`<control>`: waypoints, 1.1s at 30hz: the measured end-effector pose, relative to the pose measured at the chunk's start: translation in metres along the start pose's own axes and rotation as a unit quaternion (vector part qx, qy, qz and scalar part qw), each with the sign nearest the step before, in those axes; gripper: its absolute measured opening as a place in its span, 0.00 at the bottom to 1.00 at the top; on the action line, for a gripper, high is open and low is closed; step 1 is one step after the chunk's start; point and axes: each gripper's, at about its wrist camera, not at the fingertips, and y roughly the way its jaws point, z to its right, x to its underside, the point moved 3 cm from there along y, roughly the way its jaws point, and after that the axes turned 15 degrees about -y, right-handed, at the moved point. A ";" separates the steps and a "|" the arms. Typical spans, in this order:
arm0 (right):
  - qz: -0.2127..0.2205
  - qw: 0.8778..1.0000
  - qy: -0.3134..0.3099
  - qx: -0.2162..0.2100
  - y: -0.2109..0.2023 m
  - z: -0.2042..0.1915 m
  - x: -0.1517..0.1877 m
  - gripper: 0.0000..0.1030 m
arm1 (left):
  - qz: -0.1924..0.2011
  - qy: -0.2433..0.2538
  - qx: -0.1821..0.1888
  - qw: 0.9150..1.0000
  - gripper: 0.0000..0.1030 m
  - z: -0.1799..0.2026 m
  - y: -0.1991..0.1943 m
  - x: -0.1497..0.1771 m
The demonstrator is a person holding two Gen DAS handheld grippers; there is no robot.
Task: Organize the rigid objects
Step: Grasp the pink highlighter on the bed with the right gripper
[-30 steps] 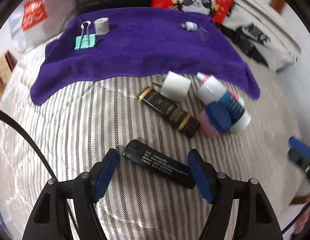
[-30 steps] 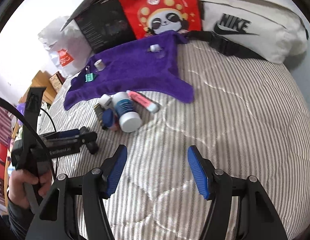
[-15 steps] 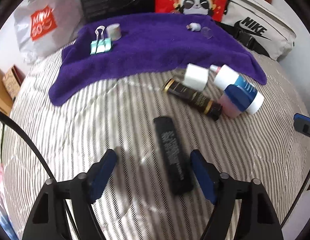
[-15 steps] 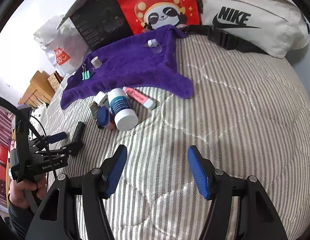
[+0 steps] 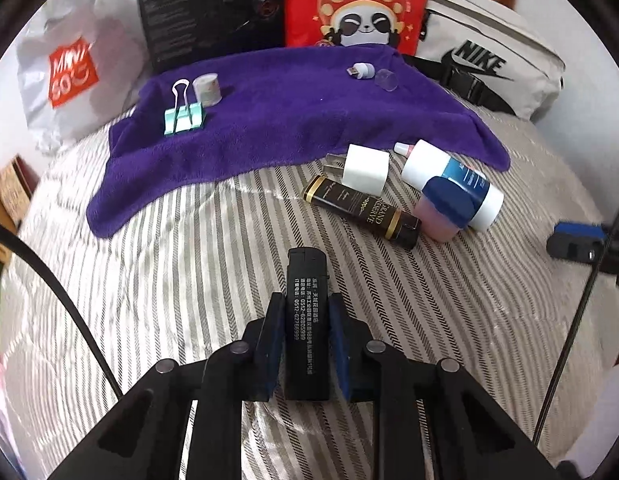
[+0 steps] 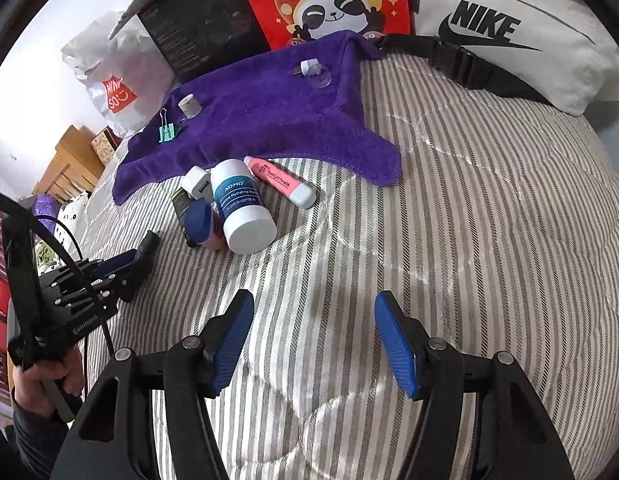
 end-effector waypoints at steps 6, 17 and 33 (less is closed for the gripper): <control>0.014 0.999 -0.033 0.013 0.011 0.001 -0.024 0.60 | -0.008 -0.001 0.002 1.000 0.21 -0.018 0.000 -0.006; 0.011 0.993 -0.119 0.018 0.047 0.006 -0.073 0.43 | -0.006 -0.014 0.012 1.000 0.21 -0.056 0.002 -0.016; -0.001 0.979 -0.199 0.036 0.075 -0.026 -0.081 0.22 | -0.018 -0.008 0.018 1.000 0.21 -0.057 0.004 -0.017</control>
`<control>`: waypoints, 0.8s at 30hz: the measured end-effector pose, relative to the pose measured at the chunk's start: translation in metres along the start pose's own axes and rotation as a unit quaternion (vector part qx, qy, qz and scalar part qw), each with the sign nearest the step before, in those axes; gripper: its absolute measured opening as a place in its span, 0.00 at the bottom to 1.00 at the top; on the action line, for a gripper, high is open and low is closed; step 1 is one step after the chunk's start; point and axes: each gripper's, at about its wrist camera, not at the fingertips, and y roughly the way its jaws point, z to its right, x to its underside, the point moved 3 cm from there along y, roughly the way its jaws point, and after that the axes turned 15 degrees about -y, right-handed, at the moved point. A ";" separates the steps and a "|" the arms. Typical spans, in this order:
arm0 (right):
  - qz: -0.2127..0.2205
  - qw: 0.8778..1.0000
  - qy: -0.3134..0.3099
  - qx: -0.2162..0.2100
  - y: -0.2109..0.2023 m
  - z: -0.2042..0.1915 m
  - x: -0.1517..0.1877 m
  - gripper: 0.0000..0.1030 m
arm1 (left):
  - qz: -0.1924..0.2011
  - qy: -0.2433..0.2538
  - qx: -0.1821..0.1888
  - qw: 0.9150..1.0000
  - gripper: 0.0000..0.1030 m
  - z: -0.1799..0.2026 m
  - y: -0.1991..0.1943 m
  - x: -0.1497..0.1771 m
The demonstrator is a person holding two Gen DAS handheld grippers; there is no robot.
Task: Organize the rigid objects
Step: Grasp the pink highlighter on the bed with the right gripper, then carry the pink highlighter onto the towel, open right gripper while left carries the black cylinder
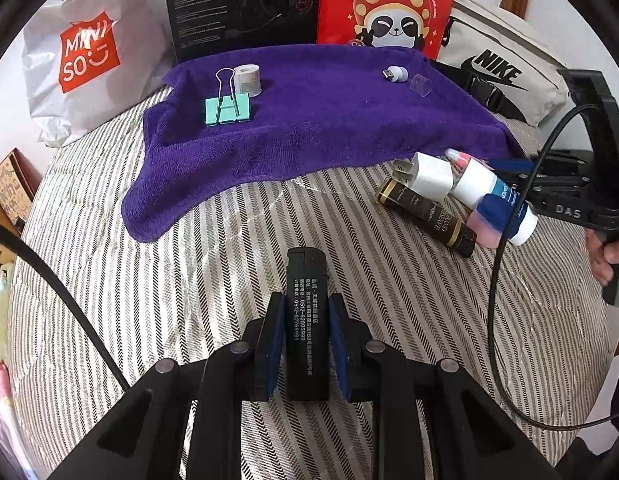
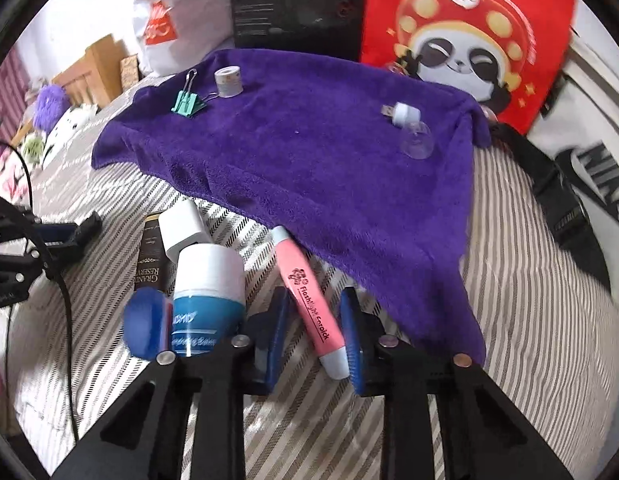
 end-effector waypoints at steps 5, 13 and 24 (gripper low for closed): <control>-0.029 0.997 0.069 0.000 -0.020 0.011 0.027 0.15 | 0.001 -0.002 0.001 1.000 0.21 -0.001 0.000 0.000; -0.052 0.997 0.043 0.028 -0.023 -0.004 0.039 0.17 | -0.001 0.001 -0.003 1.000 0.21 0.000 0.001 0.000; -0.052 0.997 0.050 0.023 -0.019 0.000 0.034 0.16 | -0.009 0.004 -0.004 1.000 0.20 0.002 0.002 -0.003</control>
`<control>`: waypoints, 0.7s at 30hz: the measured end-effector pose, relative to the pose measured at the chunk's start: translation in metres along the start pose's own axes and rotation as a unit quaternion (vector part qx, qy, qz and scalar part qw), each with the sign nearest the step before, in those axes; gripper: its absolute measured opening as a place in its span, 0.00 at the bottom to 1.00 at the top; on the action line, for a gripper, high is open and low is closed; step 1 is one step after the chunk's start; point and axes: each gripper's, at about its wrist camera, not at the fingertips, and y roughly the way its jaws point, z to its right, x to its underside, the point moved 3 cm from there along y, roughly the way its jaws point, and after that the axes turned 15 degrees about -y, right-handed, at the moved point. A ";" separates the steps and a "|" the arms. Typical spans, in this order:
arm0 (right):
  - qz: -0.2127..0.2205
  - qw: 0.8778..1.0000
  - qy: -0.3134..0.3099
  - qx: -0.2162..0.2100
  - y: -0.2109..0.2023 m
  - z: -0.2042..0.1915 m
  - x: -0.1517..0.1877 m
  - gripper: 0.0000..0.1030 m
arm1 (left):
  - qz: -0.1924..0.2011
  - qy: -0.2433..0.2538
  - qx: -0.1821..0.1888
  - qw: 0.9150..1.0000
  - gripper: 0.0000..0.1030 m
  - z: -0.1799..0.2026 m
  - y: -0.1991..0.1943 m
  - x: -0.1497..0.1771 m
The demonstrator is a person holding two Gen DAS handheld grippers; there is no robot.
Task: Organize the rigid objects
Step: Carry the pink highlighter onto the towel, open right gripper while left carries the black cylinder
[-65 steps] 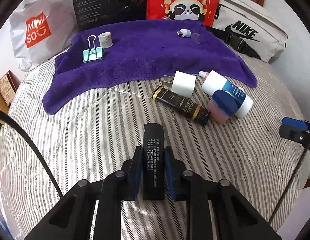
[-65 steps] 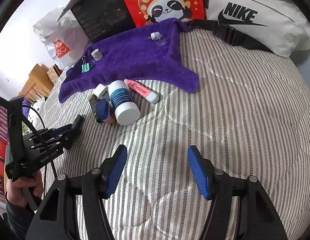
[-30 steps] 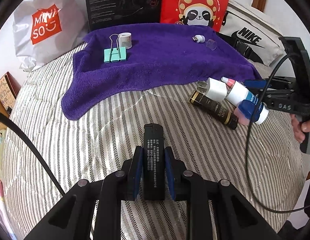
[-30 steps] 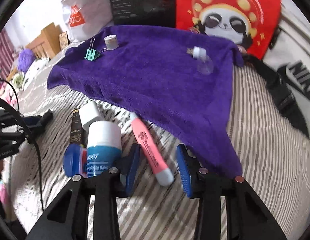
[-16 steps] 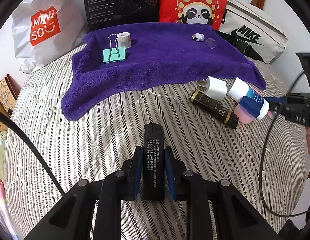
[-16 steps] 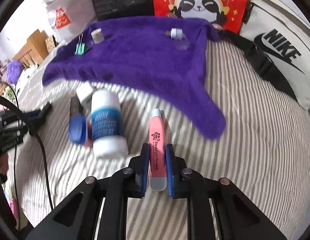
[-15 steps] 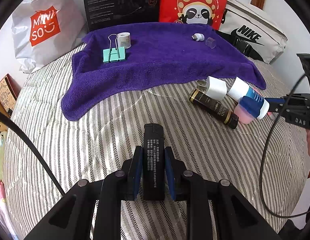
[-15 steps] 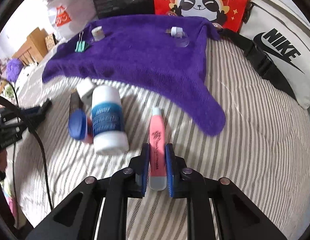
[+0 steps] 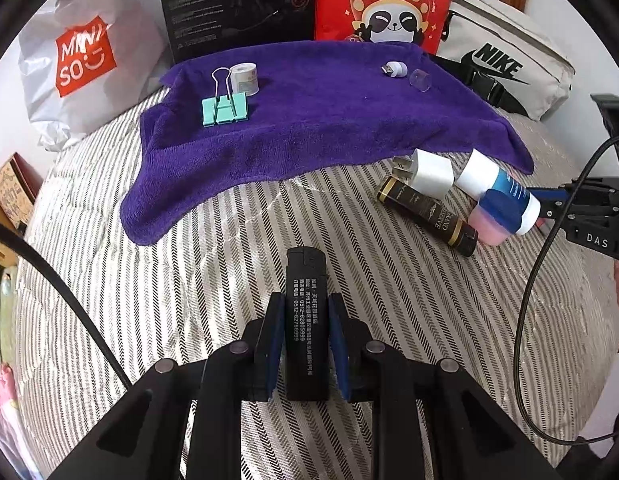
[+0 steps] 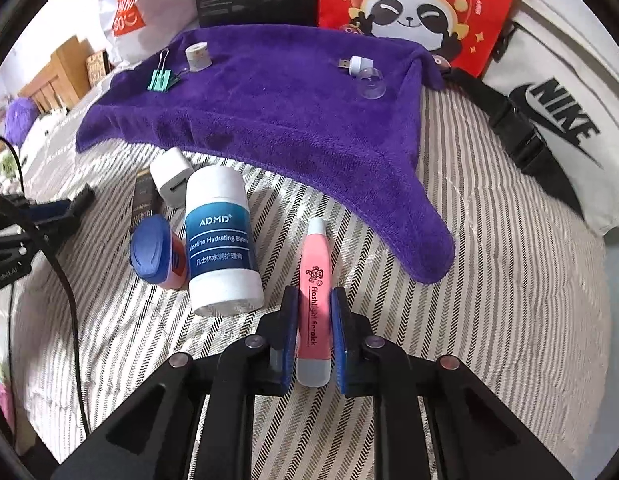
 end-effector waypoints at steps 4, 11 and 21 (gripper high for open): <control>-0.001 1.000 0.020 -0.018 -0.004 0.005 0.004 0.15 | -0.004 -0.022 0.013 1.000 0.20 -0.008 -0.002 -0.002; 0.017 0.999 0.036 -0.018 -0.023 0.012 0.008 0.15 | -0.002 -0.025 0.015 1.000 0.20 -0.011 -0.012 -0.005; 0.034 0.998 0.052 -0.021 -0.041 0.027 0.001 0.15 | 0.018 -0.029 0.014 0.999 0.20 -0.016 -0.029 -0.026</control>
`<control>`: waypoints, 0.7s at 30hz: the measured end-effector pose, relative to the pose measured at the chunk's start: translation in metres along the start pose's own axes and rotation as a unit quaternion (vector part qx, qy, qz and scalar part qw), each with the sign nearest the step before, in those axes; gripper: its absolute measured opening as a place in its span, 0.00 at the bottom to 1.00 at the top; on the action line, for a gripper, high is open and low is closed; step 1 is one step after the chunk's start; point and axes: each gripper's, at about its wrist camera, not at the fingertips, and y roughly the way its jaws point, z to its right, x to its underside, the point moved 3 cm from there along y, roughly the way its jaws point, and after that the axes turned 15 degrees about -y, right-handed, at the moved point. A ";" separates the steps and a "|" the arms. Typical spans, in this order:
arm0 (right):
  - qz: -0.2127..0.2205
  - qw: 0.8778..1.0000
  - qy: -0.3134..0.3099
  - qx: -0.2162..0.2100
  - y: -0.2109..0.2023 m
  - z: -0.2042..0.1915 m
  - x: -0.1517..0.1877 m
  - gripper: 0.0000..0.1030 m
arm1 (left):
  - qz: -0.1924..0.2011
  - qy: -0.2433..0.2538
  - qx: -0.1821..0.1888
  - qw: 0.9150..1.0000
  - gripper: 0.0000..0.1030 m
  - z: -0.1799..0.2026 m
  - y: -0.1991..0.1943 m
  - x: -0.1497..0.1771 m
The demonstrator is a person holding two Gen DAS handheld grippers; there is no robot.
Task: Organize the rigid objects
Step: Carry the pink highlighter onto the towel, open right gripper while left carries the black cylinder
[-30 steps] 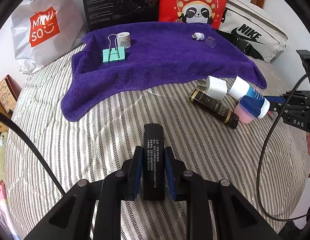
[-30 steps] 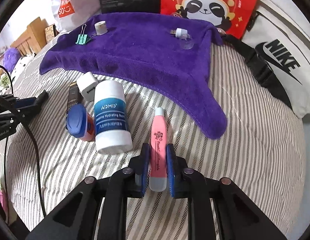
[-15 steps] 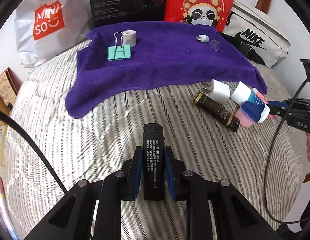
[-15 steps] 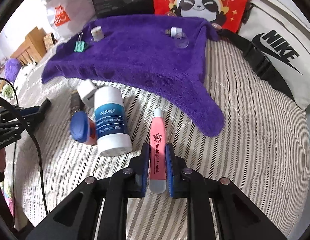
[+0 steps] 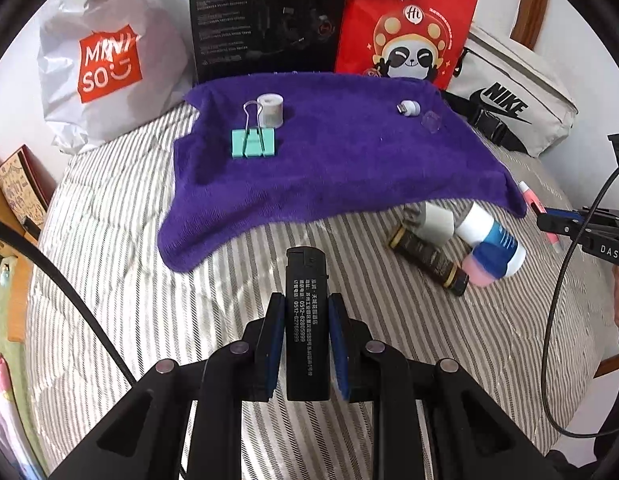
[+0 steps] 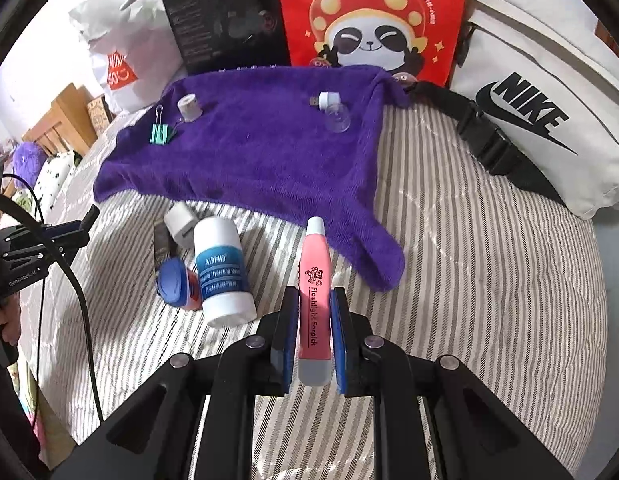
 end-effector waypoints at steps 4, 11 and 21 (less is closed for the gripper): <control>0.007 1.000 0.008 -0.005 -0.002 0.003 -0.007 0.15 | 0.008 -0.004 0.000 1.000 0.20 -0.003 -0.005 -0.011; 0.018 1.000 0.014 -0.016 -0.004 0.006 -0.023 0.15 | 0.017 0.001 0.003 1.000 0.20 -0.002 -0.007 -0.033; 0.014 1.000 0.014 -0.020 0.010 0.013 -0.049 0.15 | 0.018 -0.005 0.014 1.000 0.20 -0.003 0.002 -0.060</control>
